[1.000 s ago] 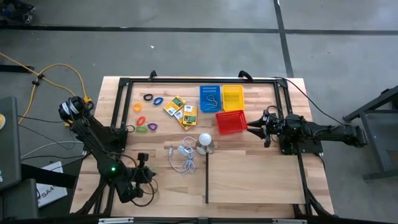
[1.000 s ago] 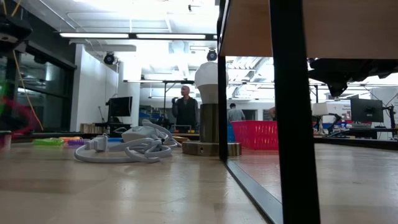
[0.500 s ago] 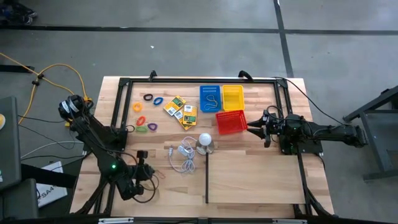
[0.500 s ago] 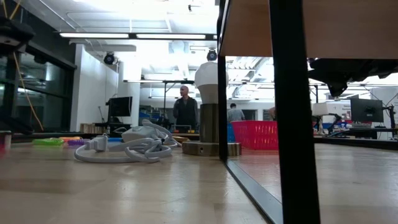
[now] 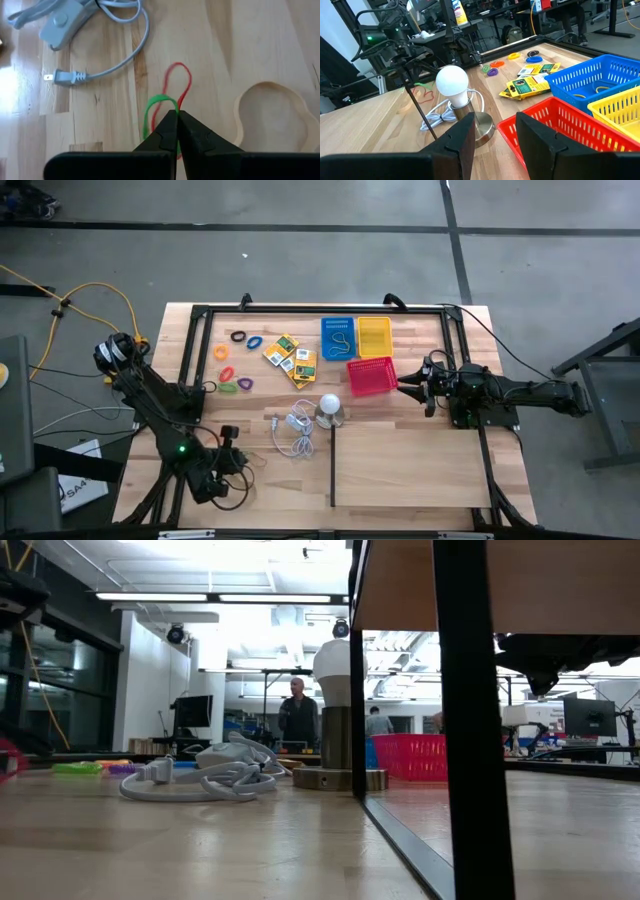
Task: Pick & Place Office Desk Supplies
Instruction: Put the green rubber band into the blue bin
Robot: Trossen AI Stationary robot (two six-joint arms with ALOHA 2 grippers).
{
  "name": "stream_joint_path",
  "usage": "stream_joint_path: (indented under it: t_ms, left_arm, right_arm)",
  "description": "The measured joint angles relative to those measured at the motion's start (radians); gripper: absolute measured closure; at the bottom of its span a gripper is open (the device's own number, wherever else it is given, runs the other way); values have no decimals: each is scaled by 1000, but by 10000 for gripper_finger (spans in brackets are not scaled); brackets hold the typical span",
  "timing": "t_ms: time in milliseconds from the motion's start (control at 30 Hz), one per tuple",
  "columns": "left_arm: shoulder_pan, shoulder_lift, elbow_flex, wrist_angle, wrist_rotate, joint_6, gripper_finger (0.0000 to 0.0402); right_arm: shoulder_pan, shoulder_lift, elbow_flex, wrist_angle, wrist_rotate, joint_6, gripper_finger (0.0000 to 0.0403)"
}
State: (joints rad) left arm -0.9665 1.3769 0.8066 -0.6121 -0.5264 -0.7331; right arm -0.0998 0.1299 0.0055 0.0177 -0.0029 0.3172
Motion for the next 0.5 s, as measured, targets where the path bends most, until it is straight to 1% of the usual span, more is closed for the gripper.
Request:
stream_joint_path:
  t_ms: [200, 500]
  left_arm:
    - [3, 0, 0, 2, 120, -1, 401]
    - [4, 0, 0, 0, 131, -6, 401]
  right_arm:
    - [0, 0, 0, 0, 0, 0, 272]
    - [0, 0, 0, 0, 0, 0, 272]
